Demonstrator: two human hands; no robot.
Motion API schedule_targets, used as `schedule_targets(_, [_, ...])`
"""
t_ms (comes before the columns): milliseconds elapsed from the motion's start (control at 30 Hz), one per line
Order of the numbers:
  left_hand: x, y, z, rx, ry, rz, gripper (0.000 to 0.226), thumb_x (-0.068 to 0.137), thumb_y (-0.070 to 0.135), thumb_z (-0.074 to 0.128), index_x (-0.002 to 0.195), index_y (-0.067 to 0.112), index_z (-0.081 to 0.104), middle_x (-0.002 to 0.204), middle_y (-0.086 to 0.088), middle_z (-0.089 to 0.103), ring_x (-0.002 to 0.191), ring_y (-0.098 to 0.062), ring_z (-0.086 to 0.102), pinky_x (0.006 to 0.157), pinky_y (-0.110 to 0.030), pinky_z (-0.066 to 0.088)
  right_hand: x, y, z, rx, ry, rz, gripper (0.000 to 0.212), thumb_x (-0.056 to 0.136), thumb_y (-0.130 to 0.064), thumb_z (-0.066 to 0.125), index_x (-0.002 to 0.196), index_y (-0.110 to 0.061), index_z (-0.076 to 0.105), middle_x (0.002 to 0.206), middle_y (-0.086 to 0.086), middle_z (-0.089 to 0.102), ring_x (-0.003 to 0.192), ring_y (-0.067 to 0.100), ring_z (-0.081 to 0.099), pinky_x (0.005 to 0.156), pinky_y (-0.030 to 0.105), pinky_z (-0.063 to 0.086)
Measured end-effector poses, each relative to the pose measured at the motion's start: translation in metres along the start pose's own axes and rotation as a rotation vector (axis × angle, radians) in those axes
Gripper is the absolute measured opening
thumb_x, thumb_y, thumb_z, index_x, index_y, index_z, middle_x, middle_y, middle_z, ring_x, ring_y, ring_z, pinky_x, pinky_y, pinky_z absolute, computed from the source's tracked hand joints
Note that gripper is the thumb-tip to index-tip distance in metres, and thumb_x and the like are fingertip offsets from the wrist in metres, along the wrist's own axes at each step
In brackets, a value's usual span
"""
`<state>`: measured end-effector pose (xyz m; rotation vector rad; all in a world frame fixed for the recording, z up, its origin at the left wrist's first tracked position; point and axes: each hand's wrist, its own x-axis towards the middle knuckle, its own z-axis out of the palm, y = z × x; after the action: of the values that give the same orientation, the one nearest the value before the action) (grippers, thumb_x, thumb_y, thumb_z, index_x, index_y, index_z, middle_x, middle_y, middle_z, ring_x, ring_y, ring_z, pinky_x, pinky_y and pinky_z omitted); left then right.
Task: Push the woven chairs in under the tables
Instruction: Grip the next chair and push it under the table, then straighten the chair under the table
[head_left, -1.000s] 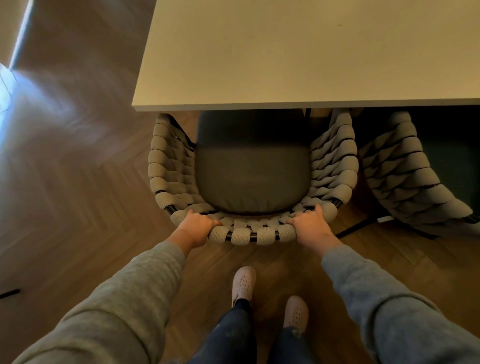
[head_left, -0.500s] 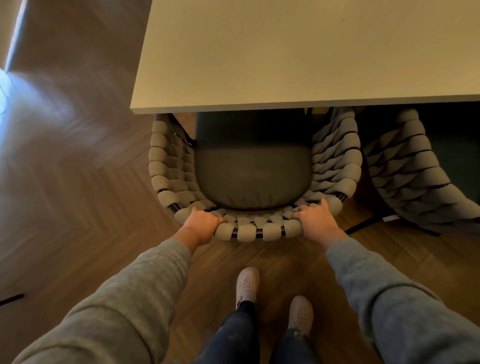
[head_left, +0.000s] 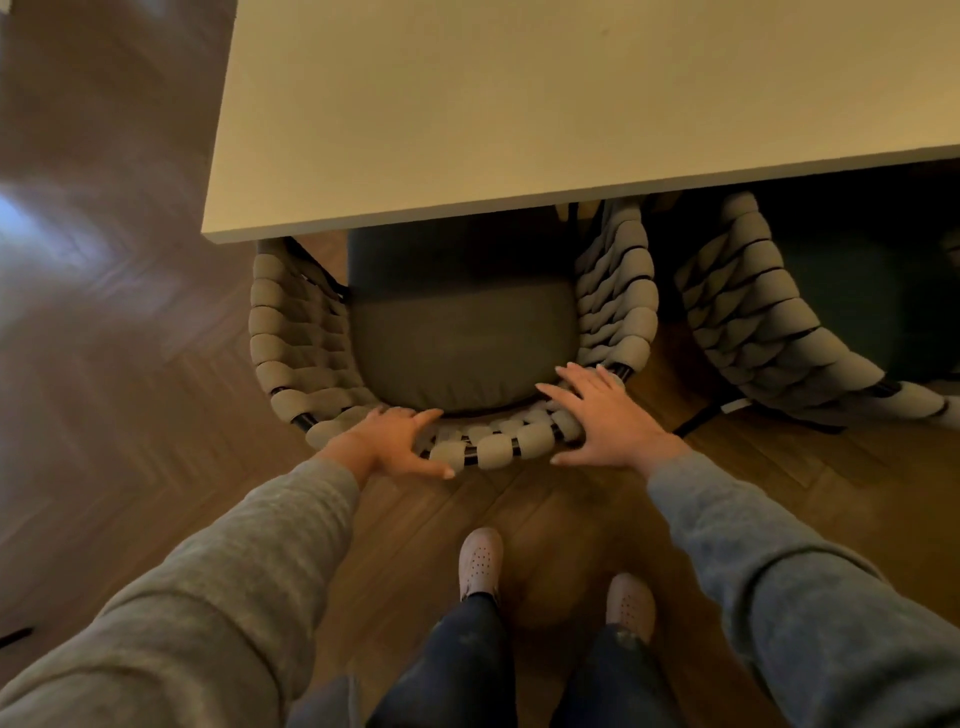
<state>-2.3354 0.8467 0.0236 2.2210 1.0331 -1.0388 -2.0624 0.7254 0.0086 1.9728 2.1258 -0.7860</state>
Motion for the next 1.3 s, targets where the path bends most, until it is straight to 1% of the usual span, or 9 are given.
schedule_targets(167, [0.015, 0.082, -0.029, -0.101, 0.232, 0.152, 0.104, 0.069, 0.089, 0.026, 0.152, 0.026, 0.022, 0.155, -0.005, 0.030, 0.142, -0.022, 0.026, 0.119, -0.044, 0.019, -0.047, 0.070, -0.017, 0.037, 0.238, 0.095, 0.090, 0.085, -0.066, 0.055, 0.155, -0.028, 0.012, 0.162, 0.006, 0.011, 0.150, 0.021, 0.002, 0.122, 0.043, 0.000])
schedule_targets(300, [0.031, 0.172, -0.047, -0.080, 0.442, 0.234, 0.076, 0.090, 0.062, 0.048, 0.151, 0.021, 0.027, 0.159, -0.006, 0.020, 0.146, -0.022, 0.016, 0.122, -0.041, 0.009, -0.094, 0.147, -0.030, 0.056, 0.239, 0.146, 0.088, 0.086, -0.063, 0.056, 0.155, -0.028, 0.014, 0.162, 0.005, 0.010, 0.150, 0.022, 0.002, 0.122, 0.044, 0.001])
schedule_targets(467, [0.049, 0.300, -0.057, -0.039, 0.606, 0.325, 0.071, 0.092, 0.052, 0.052, 0.151, 0.021, 0.028, 0.161, -0.010, 0.010, 0.149, -0.024, 0.004, 0.120, -0.041, -0.001, -0.169, 0.253, -0.040, 0.037, 0.184, 0.149, 0.090, 0.085, -0.062, 0.058, 0.155, -0.029, 0.011, 0.163, 0.005, 0.008, 0.150, 0.023, 0.002, 0.121, 0.042, -0.002])
schedule_targets(633, [0.077, 0.418, -0.067, 0.092, 0.537, 0.354, 0.080, 0.090, 0.054, 0.055, 0.154, 0.023, 0.017, 0.162, -0.008, 0.001, 0.149, -0.024, -0.004, 0.121, -0.045, -0.004, -0.235, 0.356, -0.044, -0.029, 0.058, 0.249, 0.101, 0.080, -0.064, 0.063, 0.155, -0.030, 0.004, 0.163, 0.004, 0.002, 0.150, 0.023, -0.002, 0.122, 0.046, 0.000])
schedule_targets(867, [0.134, 0.517, -0.090, 0.290, 0.389, 0.436, 0.090, 0.084, 0.057, 0.060, 0.153, 0.022, 0.015, 0.160, -0.007, 0.015, 0.149, -0.025, 0.000, 0.118, -0.052, -0.006, -0.282, 0.468, -0.037, -0.125, -0.267, 0.415, 0.119, 0.071, -0.060, 0.075, 0.156, -0.023, -0.001, 0.163, 0.006, 0.000, 0.150, 0.025, -0.002, 0.121, 0.050, 0.001])
schedule_targets(1000, [0.161, 0.559, -0.089, 0.381, 0.244, 0.461, 0.087, 0.085, 0.055, 0.060, 0.152, 0.021, 0.018, 0.152, -0.007, 0.033, 0.146, -0.028, 0.017, 0.119, -0.054, 0.001, -0.300, 0.522, -0.021, -0.119, -0.245, 0.446, 0.099, 0.077, -0.043, 0.075, 0.153, -0.031, 0.013, 0.160, 0.002, 0.018, 0.148, 0.025, 0.010, 0.120, 0.052, 0.005])
schedule_targets(1067, [0.173, 0.576, -0.088, 0.365, 0.206, 0.419, 0.079, 0.085, 0.051, 0.062, 0.150, 0.023, 0.025, 0.145, -0.007, 0.042, 0.139, -0.029, 0.032, 0.118, -0.052, 0.014, -0.305, 0.545, -0.018, -0.155, -0.210, 0.442, 0.082, 0.084, -0.036, 0.068, 0.149, -0.039, 0.020, 0.157, -0.002, 0.026, 0.146, 0.023, 0.018, 0.120, 0.052, 0.007])
schedule_targets(1167, [0.183, 0.586, -0.085, 0.336, 0.206, 0.315, 0.061, 0.089, 0.039, 0.059, 0.144, 0.030, 0.034, 0.133, -0.003, 0.052, 0.120, -0.024, 0.051, 0.105, -0.045, 0.036, -0.305, 0.561, -0.026, -0.185, -0.248, 0.423, 0.069, 0.091, -0.025, 0.060, 0.150, -0.032, 0.026, 0.156, -0.001, 0.030, 0.146, 0.022, 0.019, 0.121, 0.049, 0.005])
schedule_targets(1300, [0.185, 0.592, -0.083, 0.313, 0.272, 0.247, 0.049, 0.094, 0.031, 0.052, 0.141, 0.034, 0.040, 0.129, 0.002, 0.056, 0.117, -0.021, 0.053, 0.101, -0.042, 0.036, -0.300, 0.586, -0.041, -0.279, -0.265, 0.385, 0.059, 0.093, -0.026, 0.055, 0.146, -0.034, 0.032, 0.151, -0.002, 0.040, 0.144, 0.023, 0.025, 0.121, 0.048, 0.006])
